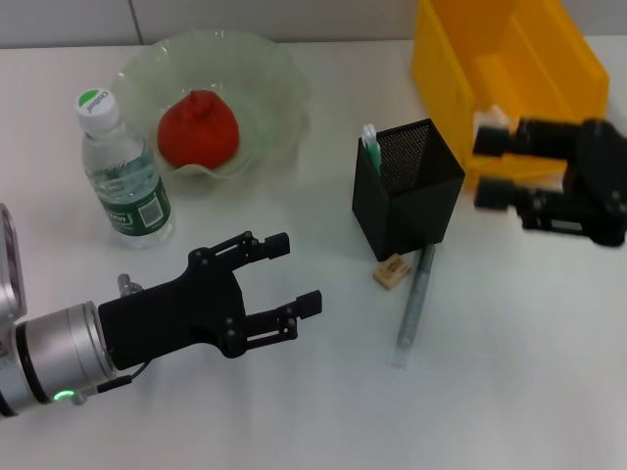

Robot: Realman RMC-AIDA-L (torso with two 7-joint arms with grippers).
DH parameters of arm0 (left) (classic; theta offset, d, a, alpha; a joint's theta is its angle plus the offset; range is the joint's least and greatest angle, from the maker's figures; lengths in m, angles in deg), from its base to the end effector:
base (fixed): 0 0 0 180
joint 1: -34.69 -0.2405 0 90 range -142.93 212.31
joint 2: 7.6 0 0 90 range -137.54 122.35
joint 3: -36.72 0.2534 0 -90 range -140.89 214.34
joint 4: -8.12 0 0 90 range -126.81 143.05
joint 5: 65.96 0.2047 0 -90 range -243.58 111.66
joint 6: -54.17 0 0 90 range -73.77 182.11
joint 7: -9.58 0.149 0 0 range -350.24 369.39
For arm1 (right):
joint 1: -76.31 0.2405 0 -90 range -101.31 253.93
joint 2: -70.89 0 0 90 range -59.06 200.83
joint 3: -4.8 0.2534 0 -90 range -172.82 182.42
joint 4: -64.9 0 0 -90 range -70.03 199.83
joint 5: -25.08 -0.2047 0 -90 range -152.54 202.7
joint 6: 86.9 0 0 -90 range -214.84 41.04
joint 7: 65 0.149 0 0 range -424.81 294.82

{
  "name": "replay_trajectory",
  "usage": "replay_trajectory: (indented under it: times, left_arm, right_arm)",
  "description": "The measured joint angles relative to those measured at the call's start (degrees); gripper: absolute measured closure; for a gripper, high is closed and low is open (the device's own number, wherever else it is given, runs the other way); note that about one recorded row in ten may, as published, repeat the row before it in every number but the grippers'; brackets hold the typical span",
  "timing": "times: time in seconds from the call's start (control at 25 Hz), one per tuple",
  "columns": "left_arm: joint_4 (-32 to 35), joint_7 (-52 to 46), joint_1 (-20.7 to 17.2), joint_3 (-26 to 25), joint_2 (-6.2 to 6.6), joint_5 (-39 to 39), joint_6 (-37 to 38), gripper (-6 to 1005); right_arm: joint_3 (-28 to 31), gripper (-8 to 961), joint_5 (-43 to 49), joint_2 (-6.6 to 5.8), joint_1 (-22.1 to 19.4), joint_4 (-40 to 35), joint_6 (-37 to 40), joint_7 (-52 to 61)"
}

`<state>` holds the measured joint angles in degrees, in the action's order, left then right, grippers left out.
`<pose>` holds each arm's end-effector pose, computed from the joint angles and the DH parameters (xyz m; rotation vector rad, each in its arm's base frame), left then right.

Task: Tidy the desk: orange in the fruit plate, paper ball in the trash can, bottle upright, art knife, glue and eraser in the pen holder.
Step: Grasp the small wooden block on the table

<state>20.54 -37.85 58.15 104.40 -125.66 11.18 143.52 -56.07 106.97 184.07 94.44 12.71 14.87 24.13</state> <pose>-0.2669 0.2534 -0.0630 -2.6352 -0.4706 -1.0442 0.2180 0.2835 0.0564 -2.7821 0.4818 1.1280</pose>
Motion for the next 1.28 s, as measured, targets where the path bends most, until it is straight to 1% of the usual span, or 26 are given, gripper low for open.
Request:
replay_trajectory:
  times: [0.04,0.16,0.2,0.32,0.44,0.56,0.72,0.76,0.92,1.0,1.04,1.28]
  left_arm:
    - [0.0,-0.1,0.0,0.0,0.04,0.0,-0.1,197]
    - [0.1,-0.4,0.0,0.0,0.25,0.2,-0.4,197]
    - [0.1,-0.5,0.1,0.0,0.31,0.4,-0.5,197]
    - [0.2,-0.5,0.2,-0.1,0.41,1.0,-1.6,197]
    - [0.4,-0.2,0.1,-0.1,0.46,1.0,-2.9,197]
    - [0.8,-0.1,0.2,0.0,0.47,1.2,-4.4,197]
    - [1.0,0.0,0.4,0.0,0.42,1.5,-5.2,197]
    - [1.0,0.0,0.4,0.0,0.44,1.5,-5.2,197]
    - [1.0,0.0,0.4,0.1,0.57,1.6,-5.2,197]
    - [1.0,0.0,0.4,0.2,0.60,1.6,-5.2,197]
    - [1.0,0.0,0.3,0.4,0.64,1.6,-5.2,197]
    - [1.1,0.0,0.1,0.7,0.65,1.6,-5.2,197]
  right_arm:
    - [0.9,332,2.9,-0.56,0.9,0.0,0.6,1.8]
    - [1.8,333,10.0,-1.70,3.9,0.1,0.8,6.0]
    - [1.9,333,12.7,-1.92,4.9,0.2,0.8,7.3]
    - [2.0,333,21.1,-1.82,7.9,-0.7,0.2,12.4]
    - [2.0,333,30.5,-0.80,10.8,-2.3,-0.9,18.3]
    - [2.0,334,40.2,1.15,13.8,-3.9,-1.6,23.2]
    - [1.9,334,48.0,3.51,16.2,-6.7,-2.4,27.2]
    - [1.8,334,48.9,3.83,16.7,-7.2,-2.6,28.0]
    - [1.4,335,51.3,4.72,18.9,-7.8,-3.6,30.9]
    - [1.1,335,53.9,5.56,20.5,-7.7,-5.1,32.2]
    - [0.7,335,54.7,5.72,21.0,-7.4,-5.8,32.5]
    - [-4.3,335,56.6,5.86,24.2,-3.7,-10.5,35.1]
